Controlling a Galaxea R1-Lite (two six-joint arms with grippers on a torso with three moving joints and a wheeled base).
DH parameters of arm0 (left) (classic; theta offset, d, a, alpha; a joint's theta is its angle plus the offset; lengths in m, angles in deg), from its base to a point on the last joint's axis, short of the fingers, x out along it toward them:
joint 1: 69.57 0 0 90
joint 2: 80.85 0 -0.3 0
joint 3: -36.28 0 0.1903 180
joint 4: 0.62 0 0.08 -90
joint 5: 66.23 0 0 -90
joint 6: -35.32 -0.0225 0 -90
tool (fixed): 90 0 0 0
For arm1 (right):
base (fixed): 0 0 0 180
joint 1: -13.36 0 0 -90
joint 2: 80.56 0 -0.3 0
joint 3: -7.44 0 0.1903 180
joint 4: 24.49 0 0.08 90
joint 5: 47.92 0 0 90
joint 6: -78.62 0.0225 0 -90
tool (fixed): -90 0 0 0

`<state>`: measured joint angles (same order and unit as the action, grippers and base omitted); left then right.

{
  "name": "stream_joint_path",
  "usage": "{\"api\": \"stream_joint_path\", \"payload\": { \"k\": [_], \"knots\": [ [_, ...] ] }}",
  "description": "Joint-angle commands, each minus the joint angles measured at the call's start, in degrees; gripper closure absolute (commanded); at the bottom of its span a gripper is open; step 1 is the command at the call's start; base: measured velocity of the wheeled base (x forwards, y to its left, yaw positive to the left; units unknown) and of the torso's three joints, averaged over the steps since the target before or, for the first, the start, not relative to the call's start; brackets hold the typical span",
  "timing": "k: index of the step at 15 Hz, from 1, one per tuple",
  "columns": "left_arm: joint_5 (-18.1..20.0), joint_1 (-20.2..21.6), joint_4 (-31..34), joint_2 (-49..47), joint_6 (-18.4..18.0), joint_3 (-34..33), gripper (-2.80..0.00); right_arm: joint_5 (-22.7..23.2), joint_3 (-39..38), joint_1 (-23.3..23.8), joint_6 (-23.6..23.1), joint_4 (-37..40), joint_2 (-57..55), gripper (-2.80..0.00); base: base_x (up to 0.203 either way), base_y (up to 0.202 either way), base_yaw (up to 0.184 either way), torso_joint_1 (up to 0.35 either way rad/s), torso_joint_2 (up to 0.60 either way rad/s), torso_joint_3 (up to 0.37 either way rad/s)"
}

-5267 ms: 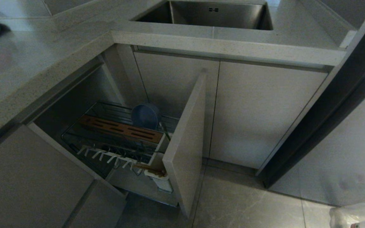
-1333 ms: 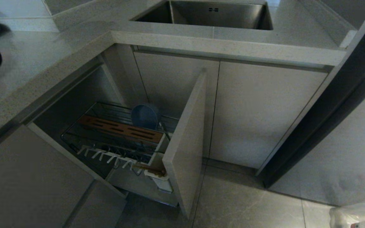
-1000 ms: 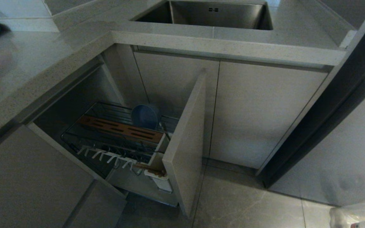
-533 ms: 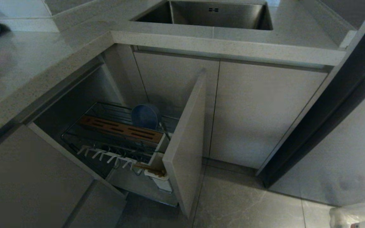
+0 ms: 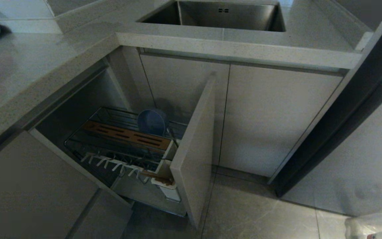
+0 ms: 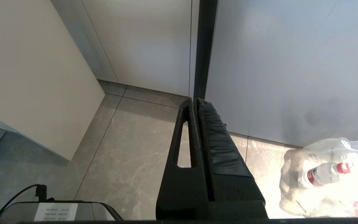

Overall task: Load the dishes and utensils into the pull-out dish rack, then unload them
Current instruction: Take the bowl out of the cupboard

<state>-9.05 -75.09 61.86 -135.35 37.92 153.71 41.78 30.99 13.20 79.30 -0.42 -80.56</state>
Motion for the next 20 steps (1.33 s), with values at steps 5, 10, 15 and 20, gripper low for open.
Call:
{"api": "stream_joint_path", "payload": {
  "k": [5,10,15,20],
  "knots": [
    [15.30,7.70,-0.19,22.57,-0.35,-18.89,0.00,0.03,-0.01,-0.02,0.02,0.00,-0.09,0.00,0.000,0.000,0.000,0.000,0.00,0.000],
    [25.19,7.49,-0.99,37.67,-4.03,-35.43,0.00,-0.03,-0.01,-0.02,0.02,0.00,-0.09,0.00,0.000,0.000,0.000,0.000,0.00,0.000],
    [26.79,5.45,-13.09,46.07,-6.83,-56.94,0.00,0.03,-0.01,-0.02,0.02,0.00,-0.09,0.00,0.000,0.000,0.000,0.000,0.00,0.000],
    [32.14,5.33,-21.47,52.06,-7.33,-75.63,0.00,-0.06,-0.01,-0.02,0.02,0.00,-0.09,0.00,0.000,0.000,0.000,0.000,0.00,0.000]
  ]
}}
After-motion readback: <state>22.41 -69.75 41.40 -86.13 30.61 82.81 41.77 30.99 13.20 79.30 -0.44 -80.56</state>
